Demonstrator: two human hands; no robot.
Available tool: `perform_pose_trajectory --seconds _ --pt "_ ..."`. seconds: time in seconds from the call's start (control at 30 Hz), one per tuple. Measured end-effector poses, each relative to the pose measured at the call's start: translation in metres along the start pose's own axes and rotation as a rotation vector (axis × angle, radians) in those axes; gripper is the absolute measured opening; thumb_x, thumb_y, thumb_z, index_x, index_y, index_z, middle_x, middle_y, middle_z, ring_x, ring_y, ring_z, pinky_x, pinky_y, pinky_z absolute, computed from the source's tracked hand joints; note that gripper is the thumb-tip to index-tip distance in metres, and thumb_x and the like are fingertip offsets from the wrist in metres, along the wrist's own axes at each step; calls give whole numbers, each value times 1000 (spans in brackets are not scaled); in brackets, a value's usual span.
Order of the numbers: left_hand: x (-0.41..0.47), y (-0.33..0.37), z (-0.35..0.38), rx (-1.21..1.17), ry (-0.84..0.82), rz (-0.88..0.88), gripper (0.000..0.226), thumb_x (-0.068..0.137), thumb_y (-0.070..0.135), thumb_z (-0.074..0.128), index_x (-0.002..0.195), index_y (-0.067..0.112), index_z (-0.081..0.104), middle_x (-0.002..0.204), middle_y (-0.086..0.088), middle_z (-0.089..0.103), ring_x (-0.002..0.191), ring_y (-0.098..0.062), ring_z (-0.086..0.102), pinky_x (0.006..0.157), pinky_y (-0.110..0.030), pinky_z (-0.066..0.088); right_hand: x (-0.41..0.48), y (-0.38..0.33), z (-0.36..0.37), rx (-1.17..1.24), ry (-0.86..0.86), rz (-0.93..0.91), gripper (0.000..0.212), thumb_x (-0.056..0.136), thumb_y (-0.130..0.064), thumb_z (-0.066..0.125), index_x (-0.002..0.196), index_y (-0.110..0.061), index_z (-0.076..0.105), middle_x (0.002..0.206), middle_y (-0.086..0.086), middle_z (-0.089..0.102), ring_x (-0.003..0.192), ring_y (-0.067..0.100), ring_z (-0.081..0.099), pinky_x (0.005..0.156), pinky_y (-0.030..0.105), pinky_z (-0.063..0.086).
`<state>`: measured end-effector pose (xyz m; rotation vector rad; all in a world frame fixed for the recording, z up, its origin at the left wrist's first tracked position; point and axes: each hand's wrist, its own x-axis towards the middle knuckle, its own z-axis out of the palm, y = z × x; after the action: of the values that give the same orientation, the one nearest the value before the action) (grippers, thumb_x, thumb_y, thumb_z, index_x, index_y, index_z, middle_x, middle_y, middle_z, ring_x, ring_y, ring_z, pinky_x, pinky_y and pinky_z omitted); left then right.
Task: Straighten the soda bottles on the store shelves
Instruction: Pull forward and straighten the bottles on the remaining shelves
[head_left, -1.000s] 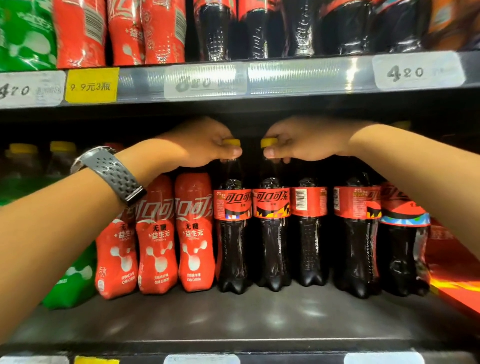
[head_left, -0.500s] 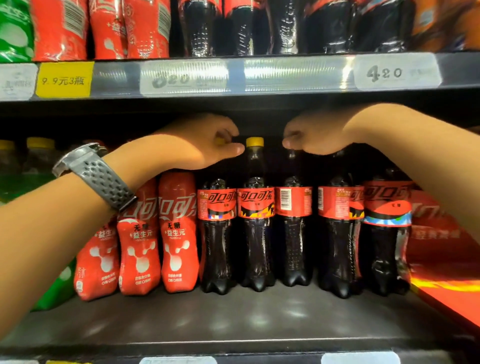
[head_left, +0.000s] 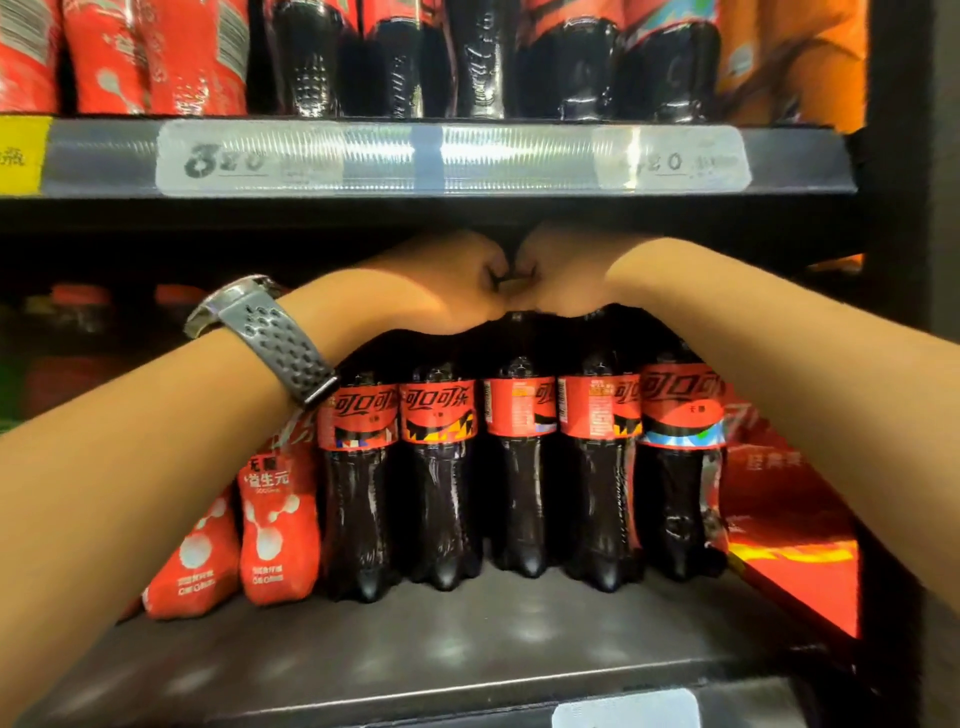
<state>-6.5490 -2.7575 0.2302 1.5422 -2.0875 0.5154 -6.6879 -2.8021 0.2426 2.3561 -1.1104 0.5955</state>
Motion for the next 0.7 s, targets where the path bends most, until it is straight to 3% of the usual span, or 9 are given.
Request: perform_pose_trajectory --seconds 0.07,0.13,0.23,0.3,0.37,0.47,0.57,0.7 --pt "2 1 3 31 -10 0 9 81 22 61 89 17 64 83 -6 67 81 -27 62 74 -36 50 -1 -2 3 -21 42 31 49 89 -55 50 62 -14 49 64 6 49 55 20 44 50 28 31" --pt "3 2 5 33 -25 -10 14 78 19 62 93 18 64 83 -3 65 78 -23 61 73 -35 50 -6 -1 1 -42 12 50 53 91 -59 41 65 -13 50 69 7 52 60 22 48 55 29 33" --pt "8 2 8 38 25 -32 28 80 42 66 95 18 64 84 -1 65 77 -19 61 71 -35 52 -16 4 -12 -93 -54 82 47 97 -49 39 87 -8 60 83 7 59 74 24 54 65 30 39" --pt "11 4 11 74 98 -57 41 77 58 64 88 19 63 79 1 63 71 -16 58 59 -30 46 -24 7 -21 -115 -83 83 33 98 -36 43 106 -10 62 94 6 60 83 24 55 73 31 41" --pt "13 7 15 119 155 -66 38 77 57 66 85 20 60 78 1 61 69 -16 56 56 -28 39 -30 8 -24 -95 -130 73 27 96 -23 46 114 -11 62 105 7 64 93 26 59 85 35 48" --pt "14 7 16 85 151 -76 26 83 42 68 90 18 63 85 -2 63 76 -20 58 64 -29 42 -35 11 -27 -65 -141 72 30 93 -11 47 119 -13 62 113 8 64 102 28 59 93 39 48" --pt "10 5 9 -104 66 -60 19 86 31 68 96 15 68 87 -5 68 85 -23 64 78 -35 50 -38 16 -29 -87 -174 90 29 93 -18 50 118 -9 62 117 11 62 106 32 58 95 42 47" --pt "3 6 6 -206 25 -32 18 89 25 65 101 13 69 93 -7 71 92 -24 66 93 -44 49 -37 19 -24 -85 -154 78 31 92 -24 56 118 -8 63 117 11 62 104 31 59 92 40 48"
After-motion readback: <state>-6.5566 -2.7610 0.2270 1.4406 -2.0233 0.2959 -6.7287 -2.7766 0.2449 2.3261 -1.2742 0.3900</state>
